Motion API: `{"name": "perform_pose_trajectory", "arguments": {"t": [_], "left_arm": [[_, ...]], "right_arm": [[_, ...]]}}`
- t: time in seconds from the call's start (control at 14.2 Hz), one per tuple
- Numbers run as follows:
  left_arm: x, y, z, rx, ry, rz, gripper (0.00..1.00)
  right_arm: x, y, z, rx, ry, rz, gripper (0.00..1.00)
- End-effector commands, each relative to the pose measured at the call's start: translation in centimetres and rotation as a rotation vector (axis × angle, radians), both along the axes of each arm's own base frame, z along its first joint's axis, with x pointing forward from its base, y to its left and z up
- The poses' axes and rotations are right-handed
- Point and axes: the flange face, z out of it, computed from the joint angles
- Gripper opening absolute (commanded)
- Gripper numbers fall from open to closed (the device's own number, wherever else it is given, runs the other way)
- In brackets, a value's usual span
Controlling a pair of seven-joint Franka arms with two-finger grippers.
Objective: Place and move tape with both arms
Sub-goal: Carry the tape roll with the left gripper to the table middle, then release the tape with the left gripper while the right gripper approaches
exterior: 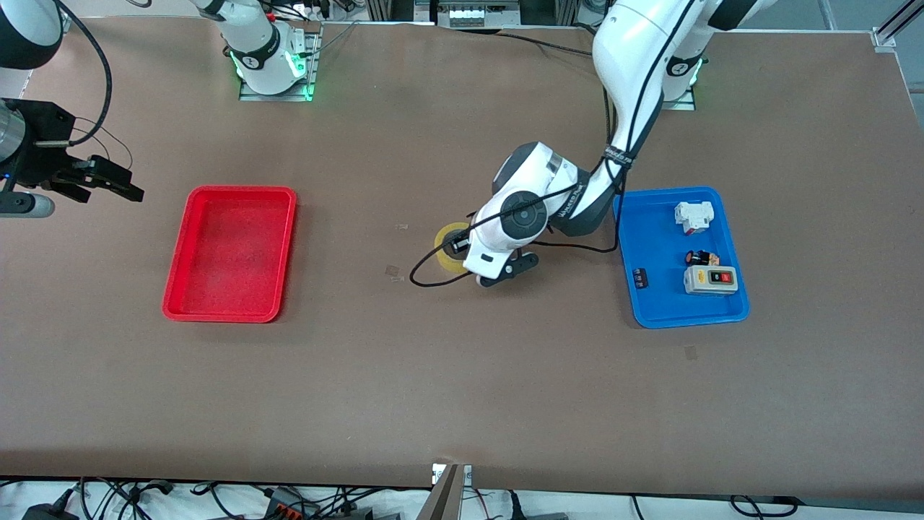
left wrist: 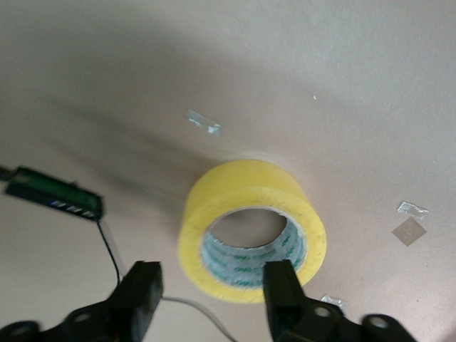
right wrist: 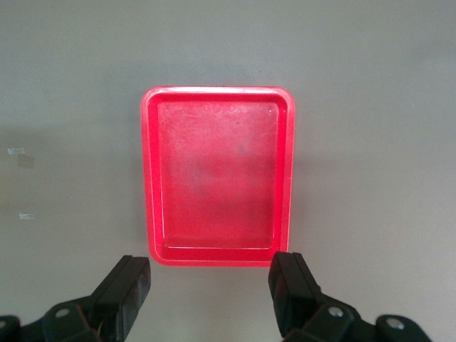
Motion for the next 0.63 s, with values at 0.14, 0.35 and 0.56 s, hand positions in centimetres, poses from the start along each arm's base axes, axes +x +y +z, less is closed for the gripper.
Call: {"name": "perform_pose_trajectory", "arguments": {"t": [0.14,0.35,0.56], "left_arm": [[3.8,10.6,10.6,0.072,-0.009,0.050,1.00],[5.0,18.7,14.2,0.057,0.046,-0.050,1.00],[4.5,26.9,17.2,0.062,0.074,-0.171,1.00]], "right_arm": [[2.6,4.8,-4.8,0.000,0.073,0.090,1.00],[4.3,13.0,-10.3,0.044,0.126,0.187,1.00],[5.8,22.5,-16.1,0.019,0.113,0.190,1.00]]}}
